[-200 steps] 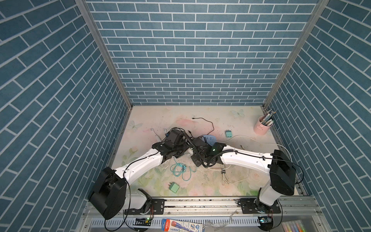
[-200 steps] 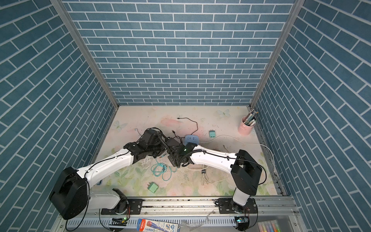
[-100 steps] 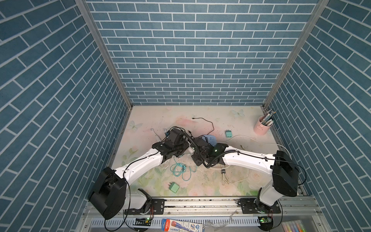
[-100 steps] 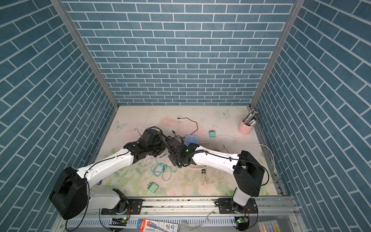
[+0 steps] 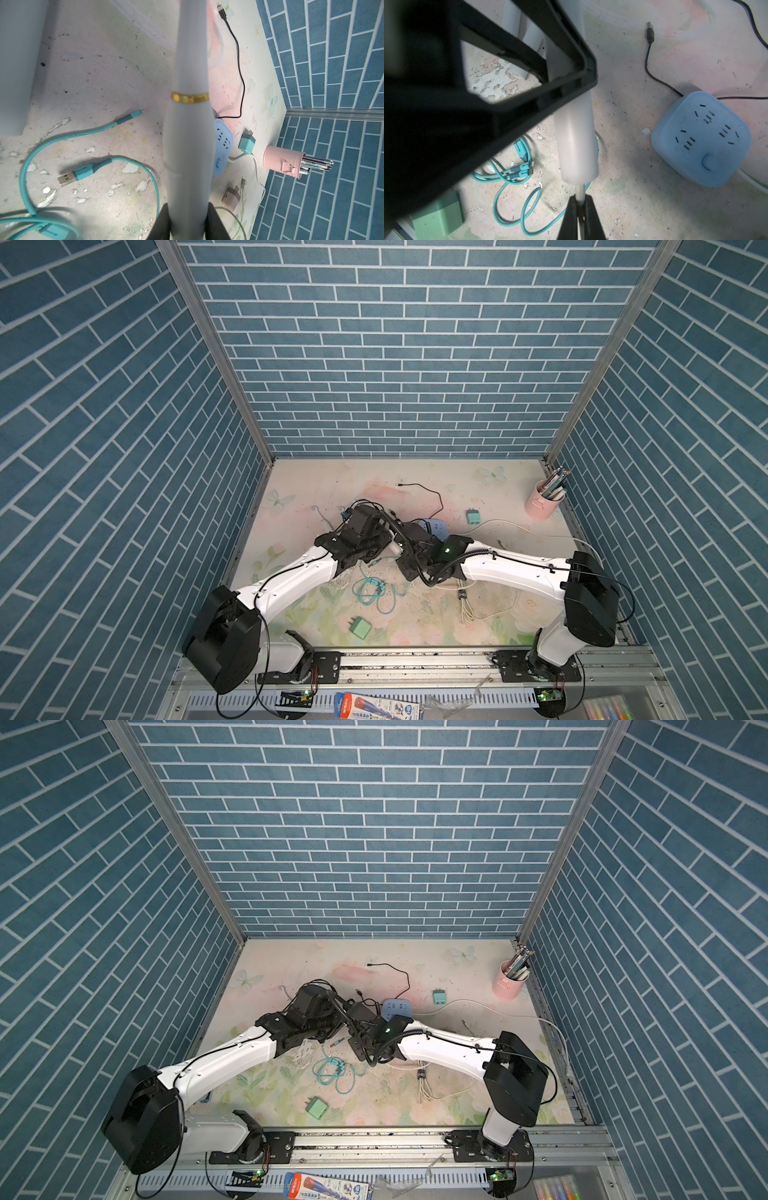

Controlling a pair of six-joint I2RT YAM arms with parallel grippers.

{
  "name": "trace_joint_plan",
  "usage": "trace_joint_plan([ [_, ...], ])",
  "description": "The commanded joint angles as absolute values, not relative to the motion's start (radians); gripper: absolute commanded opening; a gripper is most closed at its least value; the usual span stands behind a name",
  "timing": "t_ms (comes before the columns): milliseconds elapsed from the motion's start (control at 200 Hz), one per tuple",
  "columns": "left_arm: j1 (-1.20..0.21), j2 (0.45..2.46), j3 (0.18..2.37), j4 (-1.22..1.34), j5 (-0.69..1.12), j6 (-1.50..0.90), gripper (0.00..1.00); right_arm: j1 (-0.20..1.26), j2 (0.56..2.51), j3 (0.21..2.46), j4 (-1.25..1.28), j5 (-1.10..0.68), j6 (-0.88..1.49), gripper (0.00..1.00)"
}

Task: Charge the electric toothbrush
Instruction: Insert the charging cable into the electric toothbrush.

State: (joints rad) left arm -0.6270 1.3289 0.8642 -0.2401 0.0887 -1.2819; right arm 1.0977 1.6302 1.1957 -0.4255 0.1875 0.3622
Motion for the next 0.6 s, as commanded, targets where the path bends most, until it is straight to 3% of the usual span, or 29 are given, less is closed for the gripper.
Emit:
trace_joint_plan([
  [0,-0.612,1.333,0.876,-0.398,0.237,-1.201,0.0,1.078,1.494,1.176,-0.152,0.312,0.407,0.03],
  [135,-0.53,1.384,0.944,-0.476,0.248,-1.066,0.0,1.078,1.392,1.109,-0.195,0.364,0.426,0.38],
  [200,-0.498,1.407,0.981,-0.486,0.264,-1.003,0.0,1.077,1.343,1.084,-0.24,0.421,0.449,0.51],
  [220,-0.488,1.412,0.996,-0.5,0.253,-0.978,0.0,1.075,1.326,1.076,-0.252,0.438,0.456,0.62],
  [285,-0.456,1.456,1.061,-0.553,0.225,-0.884,0.0,1.069,1.268,1.056,-0.312,0.486,0.481,0.84],
  [370,-0.401,1.521,1.153,-0.621,0.22,-0.791,0.0,1.05,1.18,1.034,-0.409,0.521,0.527,0.88],
  [595,-0.319,1.719,1.355,-0.691,0.254,-0.653,0.0,1.017,0.997,0.918,-0.626,0.518,0.661,0.85],
])
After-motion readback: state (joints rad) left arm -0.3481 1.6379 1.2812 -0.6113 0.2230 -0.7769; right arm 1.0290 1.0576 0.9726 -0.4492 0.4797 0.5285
